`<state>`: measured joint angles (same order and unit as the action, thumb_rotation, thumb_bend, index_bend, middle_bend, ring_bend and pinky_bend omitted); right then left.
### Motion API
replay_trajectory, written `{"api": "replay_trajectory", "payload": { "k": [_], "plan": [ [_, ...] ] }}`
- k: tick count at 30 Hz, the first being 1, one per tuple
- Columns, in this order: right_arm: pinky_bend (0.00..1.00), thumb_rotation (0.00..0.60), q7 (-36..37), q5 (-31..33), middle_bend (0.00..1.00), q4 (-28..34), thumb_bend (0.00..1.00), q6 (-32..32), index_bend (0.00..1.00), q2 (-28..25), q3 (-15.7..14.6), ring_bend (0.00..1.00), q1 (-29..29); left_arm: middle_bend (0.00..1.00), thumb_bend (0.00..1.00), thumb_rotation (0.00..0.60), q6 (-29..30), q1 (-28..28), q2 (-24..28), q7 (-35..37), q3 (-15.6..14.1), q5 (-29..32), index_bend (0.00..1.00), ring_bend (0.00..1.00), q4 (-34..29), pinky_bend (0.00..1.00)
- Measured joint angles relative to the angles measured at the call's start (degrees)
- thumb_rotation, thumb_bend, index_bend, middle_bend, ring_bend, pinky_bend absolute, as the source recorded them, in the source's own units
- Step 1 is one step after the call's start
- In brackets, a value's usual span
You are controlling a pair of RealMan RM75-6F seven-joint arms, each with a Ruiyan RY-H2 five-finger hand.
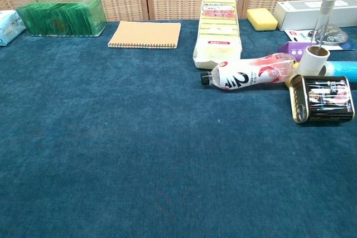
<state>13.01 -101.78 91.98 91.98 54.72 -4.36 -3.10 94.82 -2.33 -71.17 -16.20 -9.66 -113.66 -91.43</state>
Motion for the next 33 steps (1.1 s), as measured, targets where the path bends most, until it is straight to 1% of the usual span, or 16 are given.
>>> {"api": "replay_trajectory", "payload": {
  "k": [11, 15, 20, 23, 27, 30, 33],
  "plan": [
    [0.24, 0.600, 1.02, -0.21, 0.30, -0.34, 0.25, 1.02, 0.29, -0.12, 0.08, 0.27, 0.50, 0.18, 0.28, 0.600, 0.86, -0.34, 0.05, 0.13, -0.06, -0.64, 0.22, 0.16, 0.16, 0.39],
    [0.24, 0.600, 1.27, 0.47, 0.30, -0.42, 0.25, 0.02, 0.29, -0.05, 0.40, 0.27, 0.04, 0.18, 0.28, 0.600, 0.56, -0.26, -0.04, 0.15, 0.12, -0.44, 0.22, 0.16, 0.16, 0.39],
    [0.25, 0.600, 1.89, 2.87, 0.30, -0.33, 0.25, -2.67, 0.29, 0.32, 1.35, 0.27, -1.19, 0.18, 0.28, 0.600, -0.36, -0.06, -0.23, -0.30, 0.03, -0.43, 0.22, 0.16, 0.06, 0.39],
    [0.27, 0.600, 2.64, 4.88, 0.30, -0.25, 0.25, -4.64, 0.29, 1.17, 2.54, 0.27, -2.47, 0.18, 0.28, 0.600, -0.26, 0.06, -0.83, -0.13, -0.03, -1.14, 0.22, 0.16, 0.58, 0.38],
    [0.28, 0.600, 4.45, 8.44, 0.30, -0.65, 0.25, -7.09, 0.28, 3.22, 4.86, 0.28, -4.35, 0.18, 0.28, 0.600, -1.57, 0.36, -2.17, -0.50, 0.13, -0.76, 0.22, 0.16, 1.45, 0.34],
    [0.28, 0.600, 6.38, 11.10, 0.30, -1.89, 0.25, -9.01, 0.27, 5.99, 6.90, 0.28, -6.14, 0.18, 0.28, 0.600, -3.26, 0.70, -3.01, -1.20, 0.13, -0.37, 0.22, 0.16, 1.69, 0.34],
    [0.29, 0.600, 8.37, 13.02, 0.30, -4.05, 0.25, -11.02, 0.26, 10.02, 8.66, 0.28, -8.04, 0.18, 0.28, 0.600, -5.12, 1.14, -4.12, -2.27, -0.09, -0.23, 0.22, 0.16, 1.91, 0.34]
  ]
}}
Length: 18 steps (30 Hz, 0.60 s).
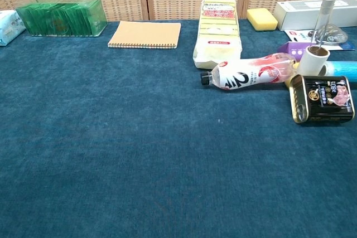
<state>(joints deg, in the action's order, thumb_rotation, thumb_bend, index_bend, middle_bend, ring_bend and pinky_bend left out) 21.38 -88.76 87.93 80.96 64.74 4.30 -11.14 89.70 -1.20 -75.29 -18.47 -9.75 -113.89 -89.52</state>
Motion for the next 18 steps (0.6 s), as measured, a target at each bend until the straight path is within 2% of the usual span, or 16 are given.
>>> {"api": "replay_trajectory", "payload": {
  "k": [7, 11, 18],
  "plan": [
    [0.30, 0.600, 2.49, 5.29, 0.30, -8.34, 0.25, -3.89, 0.26, 10.10, 5.13, 0.28, -4.94, 0.18, 0.28, 0.600, -2.40, 0.39, -1.26, -2.43, -1.48, -0.69, 0.22, 0.16, 0.20, 0.34],
    [0.30, 0.600, 3.18, 7.58, 0.30, -11.07, 0.25, -6.00, 0.26, 12.23, 7.17, 0.28, -7.02, 0.18, 0.28, 0.600, -2.24, 0.21, -1.45, -3.08, -1.94, -1.13, 0.22, 0.16, 0.28, 0.34],
    [0.31, 0.600, 3.06, 10.44, 0.33, -14.13, 0.25, -10.52, 0.26, 14.56, 8.82, 0.30, -10.00, 0.18, 0.28, 0.600, -1.84, 0.05, -1.58, -3.40, -2.20, -1.28, 0.22, 0.16, 0.26, 0.34]
  ]
}}
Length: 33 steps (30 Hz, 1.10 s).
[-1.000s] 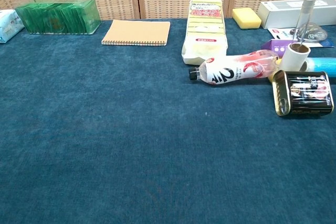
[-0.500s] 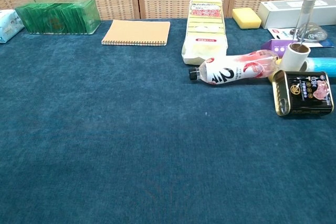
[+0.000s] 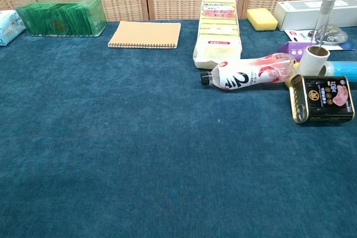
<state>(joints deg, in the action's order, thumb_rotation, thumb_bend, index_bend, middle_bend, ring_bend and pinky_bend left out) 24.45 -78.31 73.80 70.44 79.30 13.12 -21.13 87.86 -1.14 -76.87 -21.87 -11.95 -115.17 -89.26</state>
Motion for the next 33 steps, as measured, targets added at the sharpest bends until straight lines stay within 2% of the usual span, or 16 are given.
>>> {"api": "replay_trajectory", "payload": {
  "k": [14, 33],
  "plan": [
    [0.34, 0.600, -5.02, 3.26, 0.40, -4.50, 0.25, -3.87, 0.30, 5.35, 2.07, 0.38, -4.63, 0.18, 0.28, 0.600, -0.04, 0.08, 0.03, -0.27, -0.13, 0.30, 0.22, 0.16, -0.12, 0.34],
    [0.36, 0.600, -11.27, 4.93, 0.47, -2.99, 0.25, -3.79, 0.34, 8.92, 2.42, 0.44, -6.42, 0.18, 0.28, 0.600, 0.21, 0.14, 0.17, -0.57, -0.41, 0.12, 0.22, 0.16, -0.41, 0.34]
  ]
}}
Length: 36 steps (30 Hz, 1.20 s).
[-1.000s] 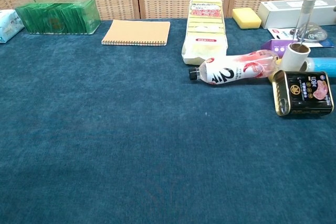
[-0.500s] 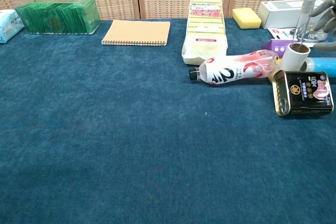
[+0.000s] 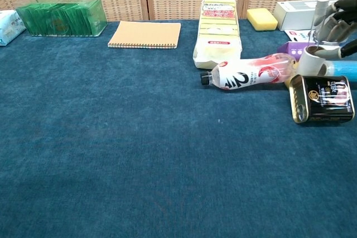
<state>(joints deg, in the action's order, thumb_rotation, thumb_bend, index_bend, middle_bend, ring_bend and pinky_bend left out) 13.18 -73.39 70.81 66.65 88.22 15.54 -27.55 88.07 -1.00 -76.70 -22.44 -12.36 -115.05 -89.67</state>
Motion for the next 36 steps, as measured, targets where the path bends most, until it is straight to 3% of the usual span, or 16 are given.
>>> {"api": "replay_trajectory", "payload": {
  "k": [19, 36],
  "plan": [
    [0.38, 0.600, -3.64, 1.39, 0.51, -1.88, 0.25, -0.59, 0.39, 1.46, 0.95, 0.47, -1.79, 0.18, 0.28, 0.600, -0.16, -0.02, 0.01, -0.21, -0.15, 0.03, 0.22, 0.16, -0.08, 0.34],
    [0.47, 0.600, -5.17, 1.03, 0.63, -1.09, 0.27, 1.51, 0.52, 1.11, 1.09, 0.62, -1.59, 0.18, 0.28, 0.600, -0.38, 0.04, 0.21, -0.47, -0.19, 0.25, 0.22, 0.16, -0.33, 0.34]
  ]
}}
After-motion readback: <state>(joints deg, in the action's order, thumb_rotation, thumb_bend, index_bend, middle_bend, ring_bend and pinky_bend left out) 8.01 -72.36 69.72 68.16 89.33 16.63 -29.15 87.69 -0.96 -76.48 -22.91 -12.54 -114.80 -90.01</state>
